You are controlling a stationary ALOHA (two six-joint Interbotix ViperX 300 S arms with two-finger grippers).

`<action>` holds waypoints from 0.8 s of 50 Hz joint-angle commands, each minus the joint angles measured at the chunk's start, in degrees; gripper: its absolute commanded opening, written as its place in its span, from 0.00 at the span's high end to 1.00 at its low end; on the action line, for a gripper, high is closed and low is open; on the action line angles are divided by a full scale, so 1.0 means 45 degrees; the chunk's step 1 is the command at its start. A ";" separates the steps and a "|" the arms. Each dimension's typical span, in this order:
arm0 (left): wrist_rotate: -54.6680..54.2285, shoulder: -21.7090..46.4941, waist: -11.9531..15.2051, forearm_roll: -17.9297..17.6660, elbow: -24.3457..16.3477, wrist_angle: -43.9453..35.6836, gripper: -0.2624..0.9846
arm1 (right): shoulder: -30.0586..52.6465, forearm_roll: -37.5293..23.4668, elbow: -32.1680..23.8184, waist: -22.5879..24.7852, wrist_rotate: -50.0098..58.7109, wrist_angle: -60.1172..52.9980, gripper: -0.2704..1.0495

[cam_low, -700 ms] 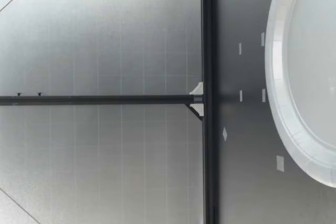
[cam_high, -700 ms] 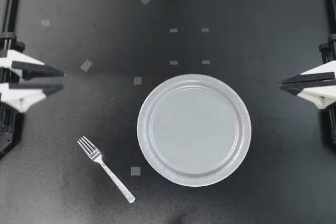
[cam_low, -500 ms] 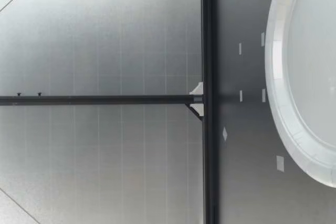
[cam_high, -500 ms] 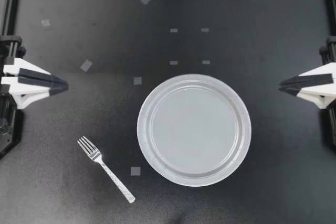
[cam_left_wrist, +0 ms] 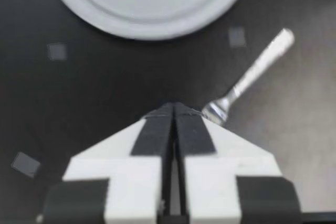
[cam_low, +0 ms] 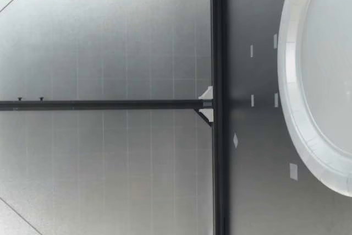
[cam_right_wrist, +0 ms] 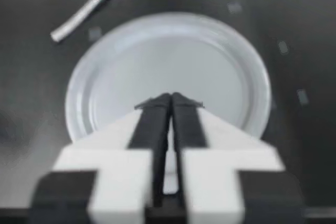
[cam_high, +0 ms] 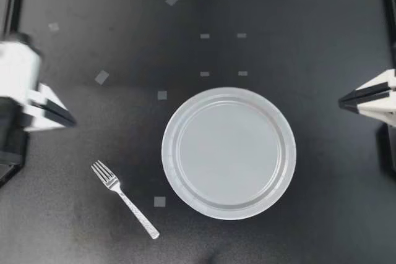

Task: Pick up the fork and place it on the plate.

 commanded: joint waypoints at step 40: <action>0.5527 0.6816 -0.3105 -0.1914 0.0859 -0.4629 0.30 | -0.0332 -0.0020 0.1895 -0.0078 0.0391 -0.1816 0.34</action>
